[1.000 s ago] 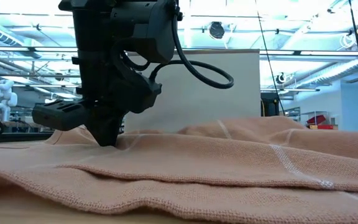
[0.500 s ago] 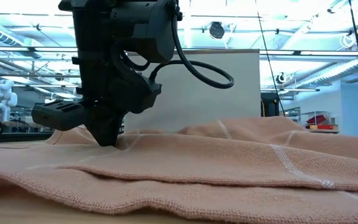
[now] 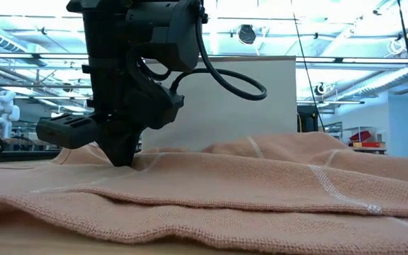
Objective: Fold towel
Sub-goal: Fold the brown towel with white checkered lines
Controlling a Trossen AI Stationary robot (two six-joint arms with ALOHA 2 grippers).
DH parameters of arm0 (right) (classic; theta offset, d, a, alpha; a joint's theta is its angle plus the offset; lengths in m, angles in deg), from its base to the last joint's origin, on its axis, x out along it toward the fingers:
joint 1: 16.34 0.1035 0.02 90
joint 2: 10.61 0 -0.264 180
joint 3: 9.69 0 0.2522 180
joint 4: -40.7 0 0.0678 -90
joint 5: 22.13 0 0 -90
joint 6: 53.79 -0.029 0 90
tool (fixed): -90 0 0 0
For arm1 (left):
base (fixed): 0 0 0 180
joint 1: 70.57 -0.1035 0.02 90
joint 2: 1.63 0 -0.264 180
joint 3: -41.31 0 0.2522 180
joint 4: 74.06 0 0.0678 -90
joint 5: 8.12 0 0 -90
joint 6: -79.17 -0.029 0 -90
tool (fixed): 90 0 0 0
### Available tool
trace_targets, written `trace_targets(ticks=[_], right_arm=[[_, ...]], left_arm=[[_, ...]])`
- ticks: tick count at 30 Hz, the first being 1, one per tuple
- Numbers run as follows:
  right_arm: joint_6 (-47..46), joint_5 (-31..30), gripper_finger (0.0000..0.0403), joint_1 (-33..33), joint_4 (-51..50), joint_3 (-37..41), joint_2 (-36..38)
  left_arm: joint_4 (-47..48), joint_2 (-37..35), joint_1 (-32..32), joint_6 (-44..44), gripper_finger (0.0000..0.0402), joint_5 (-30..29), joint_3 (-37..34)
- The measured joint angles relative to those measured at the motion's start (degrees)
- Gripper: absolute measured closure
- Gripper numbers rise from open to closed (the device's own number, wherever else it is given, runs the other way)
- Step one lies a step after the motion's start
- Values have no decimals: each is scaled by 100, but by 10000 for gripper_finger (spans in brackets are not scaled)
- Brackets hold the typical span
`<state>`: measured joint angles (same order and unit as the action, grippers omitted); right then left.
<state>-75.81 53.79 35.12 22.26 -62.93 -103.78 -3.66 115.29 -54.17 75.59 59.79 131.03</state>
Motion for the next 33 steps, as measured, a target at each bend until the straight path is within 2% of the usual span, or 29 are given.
trace_targets(ticks=[12,22,26,33], right_arm=[[-111,88,382,0,-50,-44,566],[-197,86,399,7,15,-46,587],[-219,86,399,7,13,-48,587],[-240,69,399,7,8,-48,587]], left_arm=[[10,2,0,4,342,2,0],[46,-59,9,28,342,28,15],[11,-352,66,210,342,119,201],[-37,-981,257,1277,342,1113,365]])
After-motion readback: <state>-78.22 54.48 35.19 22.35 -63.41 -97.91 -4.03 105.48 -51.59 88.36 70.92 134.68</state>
